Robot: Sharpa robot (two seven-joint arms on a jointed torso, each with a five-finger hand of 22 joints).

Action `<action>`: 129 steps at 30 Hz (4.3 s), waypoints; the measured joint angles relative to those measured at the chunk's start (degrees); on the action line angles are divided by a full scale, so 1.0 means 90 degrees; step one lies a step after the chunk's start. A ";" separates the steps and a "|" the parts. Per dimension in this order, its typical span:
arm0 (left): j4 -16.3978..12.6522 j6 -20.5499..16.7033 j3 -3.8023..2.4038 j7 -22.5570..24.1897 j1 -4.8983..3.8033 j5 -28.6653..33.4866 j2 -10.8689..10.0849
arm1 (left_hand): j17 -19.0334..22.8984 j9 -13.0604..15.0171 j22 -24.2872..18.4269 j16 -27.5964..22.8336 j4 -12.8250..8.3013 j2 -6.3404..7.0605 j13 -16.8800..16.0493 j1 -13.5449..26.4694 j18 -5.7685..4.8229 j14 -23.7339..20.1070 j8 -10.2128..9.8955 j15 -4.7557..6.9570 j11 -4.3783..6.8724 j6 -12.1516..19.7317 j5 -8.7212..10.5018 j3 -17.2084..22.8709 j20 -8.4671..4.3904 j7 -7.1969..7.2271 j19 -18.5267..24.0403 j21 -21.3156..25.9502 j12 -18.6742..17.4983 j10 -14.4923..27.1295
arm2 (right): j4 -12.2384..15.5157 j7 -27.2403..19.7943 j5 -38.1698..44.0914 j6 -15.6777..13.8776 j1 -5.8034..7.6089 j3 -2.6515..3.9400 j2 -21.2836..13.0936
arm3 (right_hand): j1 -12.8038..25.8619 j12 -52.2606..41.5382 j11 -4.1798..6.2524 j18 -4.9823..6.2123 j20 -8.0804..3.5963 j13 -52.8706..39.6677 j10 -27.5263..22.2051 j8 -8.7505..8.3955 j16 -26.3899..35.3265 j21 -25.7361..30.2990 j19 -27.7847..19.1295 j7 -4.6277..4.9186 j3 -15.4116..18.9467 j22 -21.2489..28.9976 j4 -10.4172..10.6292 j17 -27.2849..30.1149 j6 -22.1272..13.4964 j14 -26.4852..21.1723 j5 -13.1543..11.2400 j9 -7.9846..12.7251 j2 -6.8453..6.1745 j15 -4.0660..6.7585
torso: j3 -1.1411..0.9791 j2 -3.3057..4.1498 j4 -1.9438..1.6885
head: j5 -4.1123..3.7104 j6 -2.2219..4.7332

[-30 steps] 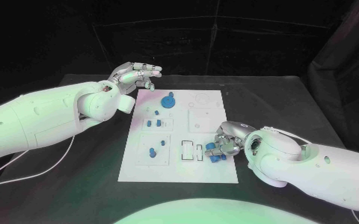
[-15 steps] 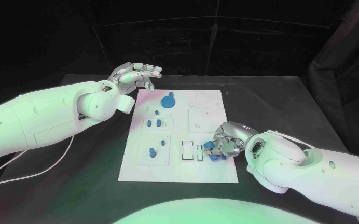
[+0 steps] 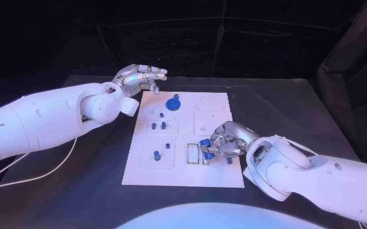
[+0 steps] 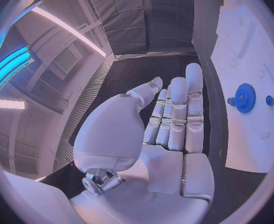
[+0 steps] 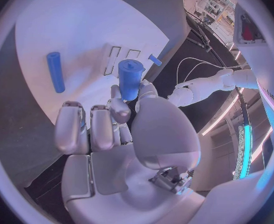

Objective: Assemble the parts on the task board

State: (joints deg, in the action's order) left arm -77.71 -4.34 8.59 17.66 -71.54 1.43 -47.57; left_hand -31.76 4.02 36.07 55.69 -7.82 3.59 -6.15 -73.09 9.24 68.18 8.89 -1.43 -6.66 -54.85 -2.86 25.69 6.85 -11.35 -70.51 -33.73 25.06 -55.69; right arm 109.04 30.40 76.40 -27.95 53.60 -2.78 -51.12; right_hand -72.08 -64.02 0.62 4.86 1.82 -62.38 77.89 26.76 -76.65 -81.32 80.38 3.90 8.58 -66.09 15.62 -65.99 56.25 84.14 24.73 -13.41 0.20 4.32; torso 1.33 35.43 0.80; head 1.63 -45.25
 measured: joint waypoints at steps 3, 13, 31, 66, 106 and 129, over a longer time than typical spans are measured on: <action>-0.0001 0.0017 0.0000 -0.0013 0.0000 -0.0014 0.0000 | 0.0000 0.0000 0.0000 0.0000 0.0000 0.0000 0.0000 0.0000 0.0000 0.0000 0.0000 0.0000 0.0000 0.0000 0.0000 0.0000 0.0000 0.0000 0.0000 0.0000 0.0000 0.0000 | -0.0115 0.0029 -0.0134 0.0068 0.0003 0.0001 0.0145 | 0.0042 0.0047 0.0009 -0.0001 0.0000 0.0018 0.0010 -0.0001 0.0000 0.0000 0.0000 0.0021 0.0030 0.0000 0.0030 0.0000 0.0022 0.0000 0.0000 -0.0020 0.0042 0.0000 | 0.0001 0.0000 0.0001 | 0.0002 -0.0005; -0.0007 0.0056 0.0000 -0.0040 0.0000 -0.0045 0.0046 | 0.0007 0.0000 0.0001 0.0000 -0.0018 0.0000 0.0000 0.0000 0.0000 0.0000 0.0025 0.0000 0.0000 0.0000 0.0000 -0.0018 0.0000 0.0000 0.0000 0.0000 0.0000 0.0000 | -0.0390 0.0376 -0.0378 0.0380 0.0006 0.0001 0.0589 | 0.0233 0.0163 0.0036 0.0000 -0.0023 0.0029 0.0037 0.0082 0.0000 0.0000 -0.0023 0.0041 0.0231 0.0044 0.0095 -0.0004 0.0065 -0.0022 -0.0054 -0.0159 0.0158 0.0022 | 0.0007 -0.0001 -0.0005 | 0.0010 -0.0006; -0.0009 0.0083 0.0000 -0.0052 -0.0001 -0.0105 0.0061 | 0.0014 0.0001 0.0001 0.0000 -0.0018 0.0000 0.0005 0.0000 0.0000 -0.0022 0.0025 -0.0023 -0.0024 0.0023 0.0000 -0.0018 0.0018 0.0023 0.0017 0.0000 0.0027 0.0023 | -0.0654 0.0738 -0.0176 0.0520 0.0016 0.0003 0.0939 | 0.1840 0.1020 0.0029 0.0001 -0.0024 0.0638 -0.0274 0.0175 0.0302 0.0157 -0.0118 -0.0047 0.0319 0.0352 0.0151 0.0389 0.0041 0.0000 -0.2255 -0.0331 -0.0875 0.0046 | 0.0001 0.0001 0.0005 | 0.0055 -0.0031; 0.0003 0.0133 0.0009 -0.0066 0.0000 -0.0143 0.0032 | 0.0021 0.0002 0.0002 0.0000 -0.0018 -0.0025 0.0004 -0.0026 -0.0001 -0.0022 0.0025 -0.0023 -0.0024 0.0022 0.0000 -0.0017 -0.0006 0.0023 0.0041 0.0000 0.0027 0.0022 | 0.0079 -0.0325 0.0194 0.0663 0.0015 0.0005 -0.1069 | 0.0164 0.1342 -0.0023 0.0001 0.0002 0.0774 -0.0317 0.0088 0.0369 0.0223 -0.0139 0.0048 -0.0048 0.0290 -0.0485 0.0270 -0.0274 -0.0024 -0.1040 -0.0367 -0.0207 0.0021 | -0.0005 -0.0015 0.0032 | -0.0024 0.0009; -0.0014 0.0177 0.0013 -0.0078 0.0008 -0.0149 -0.0012 | 0.0039 0.0002 -0.0002 0.0000 -0.0054 -0.0025 0.0004 -0.0026 0.0000 -0.0044 0.0050 0.0000 -0.0024 0.0045 0.0000 -0.0016 -0.0006 0.0000 0.0041 0.0025 0.0050 0.0022 | -0.0491 0.0406 0.1866 0.2037 0.0011 0.0052 -0.0299 | -0.0551 0.1421 -0.0023 0.0002 0.0001 0.0784 -0.0317 -0.0022 0.0369 0.0223 -0.0139 0.0013 -0.0011 0.0319 -0.0976 0.0307 -0.0077 -0.0024 -0.1399 -0.0387 0.0028 0.0021 | 0.0001 -0.0023 0.0031 | -0.0034 -0.0069; -0.0002 0.0226 0.0012 -0.0120 0.0008 -0.0151 -0.0022 | 0.0039 0.0003 -0.0001 0.0000 -0.0054 -0.0025 0.0008 -0.0026 0.0000 -0.0044 0.0049 0.0000 -0.0023 0.0045 0.0000 -0.0016 -0.0006 0.0000 0.0040 0.0025 0.0050 0.0069 | -0.0145 0.0573 0.1697 0.1776 -0.0053 0.0024 -0.0429 | -0.0490 0.1442 0.0025 0.0001 -0.0047 0.0681 -0.0317 -0.0526 0.0345 0.0168 -0.0091 -0.0006 -0.1276 0.0169 -0.0894 0.0112 0.0004 -0.0023 -0.0253 -0.0124 0.0087 0.0020 | 0.0004 -0.0032 0.0033 | -0.0069 -0.0059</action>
State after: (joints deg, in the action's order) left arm -77.72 -2.31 8.70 16.58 -71.47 0.07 -47.76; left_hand -31.41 4.04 36.06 55.68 -8.30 3.36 -6.08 -73.32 9.23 67.78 9.33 -1.43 -6.86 -54.44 -2.86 25.54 6.80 -11.34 -70.15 -33.51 25.51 -55.07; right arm 107.74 35.56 91.68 -11.96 53.12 -2.56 -54.97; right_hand -76.49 -51.04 0.85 4.87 1.39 -56.25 75.04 22.03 -73.54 -79.80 79.56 3.85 -2.90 -64.57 7.58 -64.98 56.29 83.93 22.46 -14.53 0.99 4.51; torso 1.37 35.13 1.10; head 1.01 -45.78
